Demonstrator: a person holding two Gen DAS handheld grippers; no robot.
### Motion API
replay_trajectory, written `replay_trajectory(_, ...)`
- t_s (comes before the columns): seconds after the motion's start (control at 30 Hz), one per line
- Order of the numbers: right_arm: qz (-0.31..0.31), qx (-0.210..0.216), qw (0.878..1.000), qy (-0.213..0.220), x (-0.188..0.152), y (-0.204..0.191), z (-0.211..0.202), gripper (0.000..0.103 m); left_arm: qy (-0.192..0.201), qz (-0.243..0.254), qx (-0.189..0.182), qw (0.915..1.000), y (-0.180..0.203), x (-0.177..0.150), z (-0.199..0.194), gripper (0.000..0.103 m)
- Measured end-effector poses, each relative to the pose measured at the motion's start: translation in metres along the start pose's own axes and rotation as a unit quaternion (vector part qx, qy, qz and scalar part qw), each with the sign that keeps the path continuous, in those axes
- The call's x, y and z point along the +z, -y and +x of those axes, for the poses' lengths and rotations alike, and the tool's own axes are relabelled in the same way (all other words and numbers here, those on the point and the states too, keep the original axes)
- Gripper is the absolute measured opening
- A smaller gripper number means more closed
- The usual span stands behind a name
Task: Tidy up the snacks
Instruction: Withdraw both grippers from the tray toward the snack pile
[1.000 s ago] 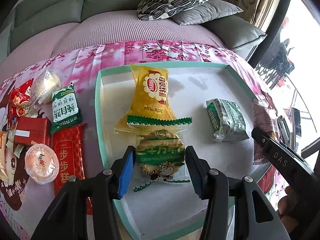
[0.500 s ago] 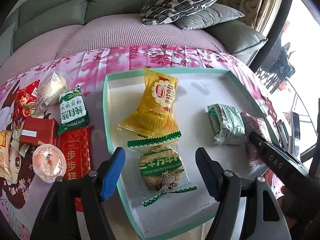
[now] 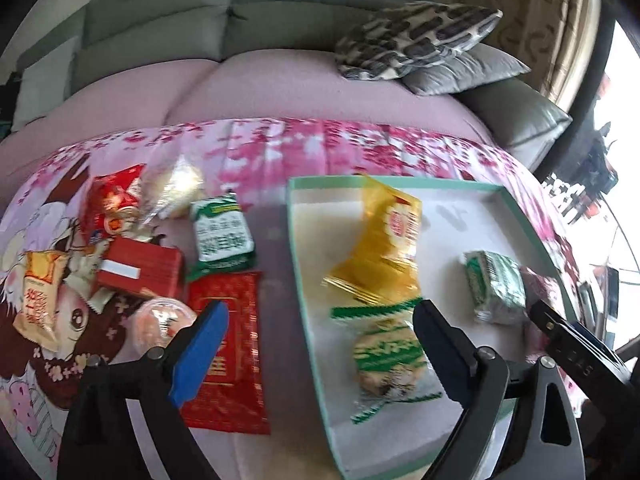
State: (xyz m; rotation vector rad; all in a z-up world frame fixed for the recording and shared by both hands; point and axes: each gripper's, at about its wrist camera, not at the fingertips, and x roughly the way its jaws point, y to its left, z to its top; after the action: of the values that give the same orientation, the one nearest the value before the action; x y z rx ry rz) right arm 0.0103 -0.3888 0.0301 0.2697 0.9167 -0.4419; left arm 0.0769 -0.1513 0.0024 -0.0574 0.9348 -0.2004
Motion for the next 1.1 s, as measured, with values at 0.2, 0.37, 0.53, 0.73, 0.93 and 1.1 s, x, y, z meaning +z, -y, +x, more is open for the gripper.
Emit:
replay_trajectory(0.2, -0.002, 0.003, 1.000, 0.015, 0.002, -0.004, -0.009, 0.102, 0.019, -0.006, 0.027, 0.9994, -0.013, 0.001, -0.002, 0.097)
replay_trajectory(0.37, -0.015, 0.008, 1.000, 0.025, 0.003, -0.012, -0.013, 0.103, 0.036, -0.005, 0.039, 0.9986, -0.018, 0.001, -0.005, 0.097)
replay_trajectory(0.53, -0.023, 0.020, 0.999, 0.029, 0.003, -0.020, -0.016, 0.103, 0.047, -0.008, 0.048, 0.9977, -0.026, 0.000, -0.007, 0.098)
replay_trajectory(0.73, -0.040, 0.029, 0.997, 0.055, 0.004, -0.039, -0.028, 0.103, 0.051, -0.009, 0.043, 0.9977, -0.034, 0.000, -0.010, 0.098)
replay_trajectory(0.93, -0.047, 0.085, 0.993, 0.063, 0.002, -0.071, -0.035, 0.103, 0.047, -0.016, 0.045, 0.9977, -0.048, 0.001, -0.015, 0.098)
replay_trajectory(1.1, -0.074, 0.108, 0.989, 0.067, -0.002, -0.101, -0.041, 0.103, 0.046, -0.041, 0.046, 0.9971, -0.066, 0.005, -0.024, 0.098)
